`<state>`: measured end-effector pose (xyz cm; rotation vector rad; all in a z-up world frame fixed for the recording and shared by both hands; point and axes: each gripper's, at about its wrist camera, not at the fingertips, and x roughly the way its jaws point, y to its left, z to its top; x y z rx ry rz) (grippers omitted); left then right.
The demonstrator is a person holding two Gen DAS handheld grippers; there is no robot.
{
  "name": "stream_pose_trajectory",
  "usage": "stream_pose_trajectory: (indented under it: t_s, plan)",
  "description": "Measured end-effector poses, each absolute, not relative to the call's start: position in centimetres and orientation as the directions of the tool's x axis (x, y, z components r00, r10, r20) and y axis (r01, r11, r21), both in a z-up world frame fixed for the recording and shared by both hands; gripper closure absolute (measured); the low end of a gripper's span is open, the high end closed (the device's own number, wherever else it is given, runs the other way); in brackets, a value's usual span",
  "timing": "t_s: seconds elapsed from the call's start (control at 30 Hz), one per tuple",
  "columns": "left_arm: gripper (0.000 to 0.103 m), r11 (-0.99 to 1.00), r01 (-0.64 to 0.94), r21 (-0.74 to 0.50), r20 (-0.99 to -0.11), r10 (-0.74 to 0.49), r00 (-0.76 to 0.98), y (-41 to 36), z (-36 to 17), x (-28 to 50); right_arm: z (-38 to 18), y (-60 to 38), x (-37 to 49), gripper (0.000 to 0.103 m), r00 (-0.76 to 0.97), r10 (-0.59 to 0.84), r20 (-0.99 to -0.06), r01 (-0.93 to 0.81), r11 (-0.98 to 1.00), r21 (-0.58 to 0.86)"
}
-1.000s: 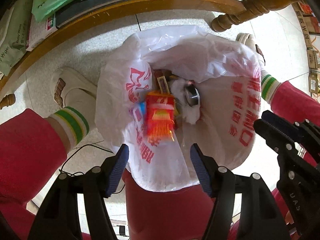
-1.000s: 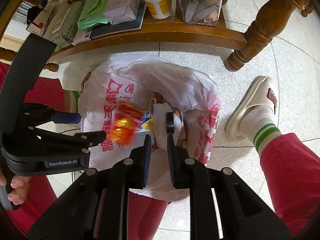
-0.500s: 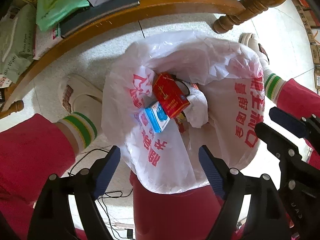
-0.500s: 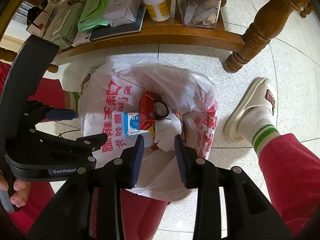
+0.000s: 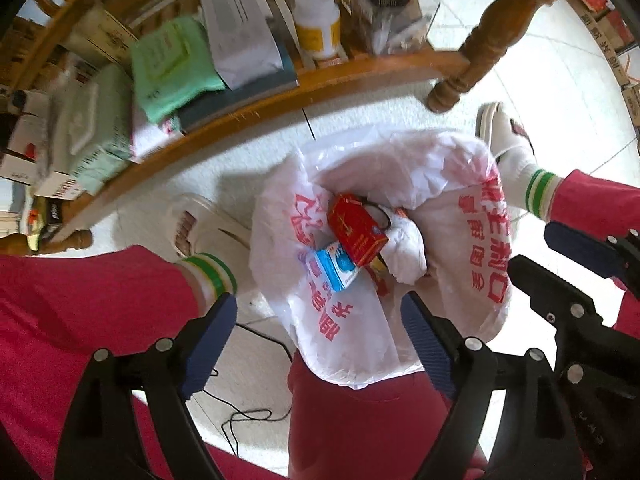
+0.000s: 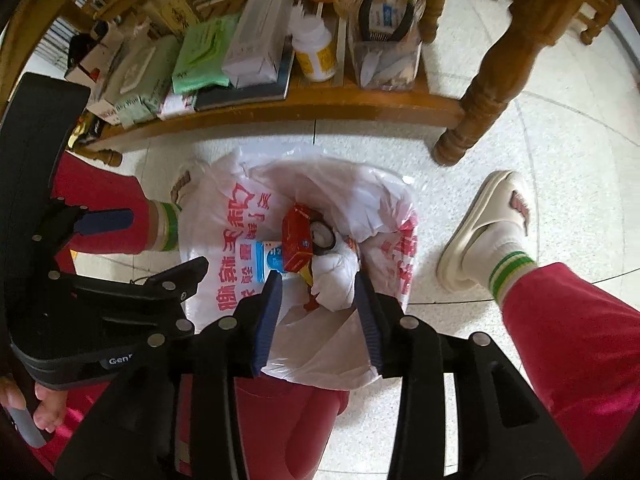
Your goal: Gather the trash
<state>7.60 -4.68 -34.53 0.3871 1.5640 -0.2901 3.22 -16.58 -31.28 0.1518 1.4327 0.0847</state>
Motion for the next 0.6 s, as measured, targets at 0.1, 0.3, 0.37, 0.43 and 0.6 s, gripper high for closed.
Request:
stream_pose_trajectory:
  t_s: [0.1, 0.3, 0.37, 0.43, 0.6]
  plan:
    - [0.021, 0.914, 0.396, 0.088, -0.996, 0.068, 0.066, -4.3, -32.4, 7.0, -29.2, -16.5, 2.4, 0.058, 0.193, 0.144, -0.971, 0.054, 0.986, 0.157]
    - [0.021, 0.942, 0.325, 0.081, -0.984, 0.023, 0.178, -3.0, -28.0, 5.2, -24.4, -16.7, 0.1, 0.039, 0.322, 0.107, -0.941, 0.062, 0.989, 0.133]
    - [0.021, 0.947, 0.311, 0.085, -0.977, 0.019, 0.211, -2.7, -26.6, 4.5, -23.0, -16.5, -0.6, 0.037, 0.356, 0.086, -0.930, 0.062, 0.991, 0.116]
    - [0.021, 0.948, 0.305, 0.087, -0.971, 0.012, 0.238, -2.6, -25.7, 3.9, -21.9, -16.5, -1.4, 0.033, 0.389, 0.067, -0.919, 0.074, 0.992, 0.103]
    - [0.019, 0.950, 0.305, 0.069, -0.963, -0.016, 0.267, -2.4, -24.0, 2.4, -20.1, -16.8, -3.4, 0.023, 0.435, 0.020, -0.900, 0.113, 0.991, 0.077]
